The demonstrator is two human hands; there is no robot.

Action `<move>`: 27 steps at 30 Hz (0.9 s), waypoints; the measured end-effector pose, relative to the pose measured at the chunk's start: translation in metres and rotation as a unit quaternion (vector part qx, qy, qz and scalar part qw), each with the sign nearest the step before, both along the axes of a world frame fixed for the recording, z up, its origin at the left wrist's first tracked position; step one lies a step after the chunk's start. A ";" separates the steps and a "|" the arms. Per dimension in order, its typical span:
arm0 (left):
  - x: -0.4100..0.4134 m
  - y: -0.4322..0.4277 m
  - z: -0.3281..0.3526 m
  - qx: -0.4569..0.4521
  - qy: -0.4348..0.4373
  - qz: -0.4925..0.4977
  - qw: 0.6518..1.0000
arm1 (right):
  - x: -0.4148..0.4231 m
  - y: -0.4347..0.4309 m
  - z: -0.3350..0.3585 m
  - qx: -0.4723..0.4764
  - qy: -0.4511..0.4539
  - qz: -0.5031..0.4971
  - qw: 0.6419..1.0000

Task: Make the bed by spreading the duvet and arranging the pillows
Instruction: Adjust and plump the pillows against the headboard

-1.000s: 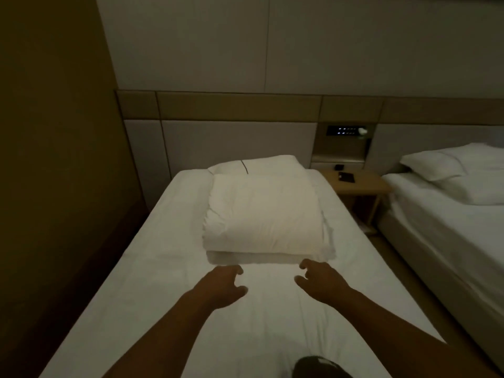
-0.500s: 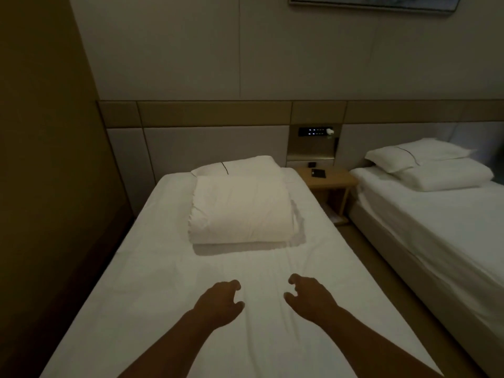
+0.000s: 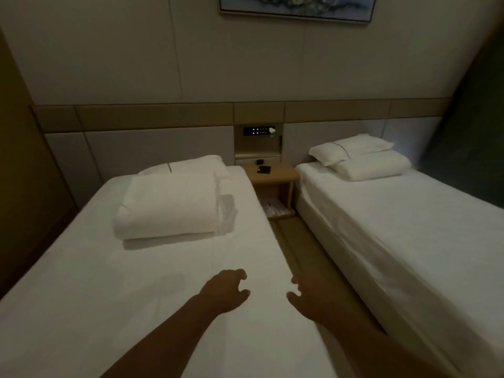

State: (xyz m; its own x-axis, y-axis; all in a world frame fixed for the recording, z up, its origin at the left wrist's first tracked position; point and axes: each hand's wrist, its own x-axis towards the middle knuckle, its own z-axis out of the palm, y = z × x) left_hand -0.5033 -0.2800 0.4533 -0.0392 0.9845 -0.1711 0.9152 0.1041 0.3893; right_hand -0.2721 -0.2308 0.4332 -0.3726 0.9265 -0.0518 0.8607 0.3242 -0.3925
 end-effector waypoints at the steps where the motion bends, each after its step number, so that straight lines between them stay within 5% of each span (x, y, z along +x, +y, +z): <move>1: 0.033 0.003 -0.001 -0.006 -0.011 -0.002 1.000 | 0.033 0.000 0.000 -0.012 -0.012 -0.010 1.000; 11: 0.231 0.062 -0.002 -0.041 0.011 -0.065 0.997 | 0.232 0.043 -0.011 -0.078 -0.041 -0.088 0.992; 18: 0.264 0.167 -0.024 -0.039 -0.001 -0.051 0.998 | 0.260 0.151 -0.018 -0.082 -0.061 -0.039 0.994; 27: 0.251 0.375 -0.039 -0.066 0.016 0.012 0.998 | 0.235 0.399 -0.017 -0.089 -0.113 0.053 0.988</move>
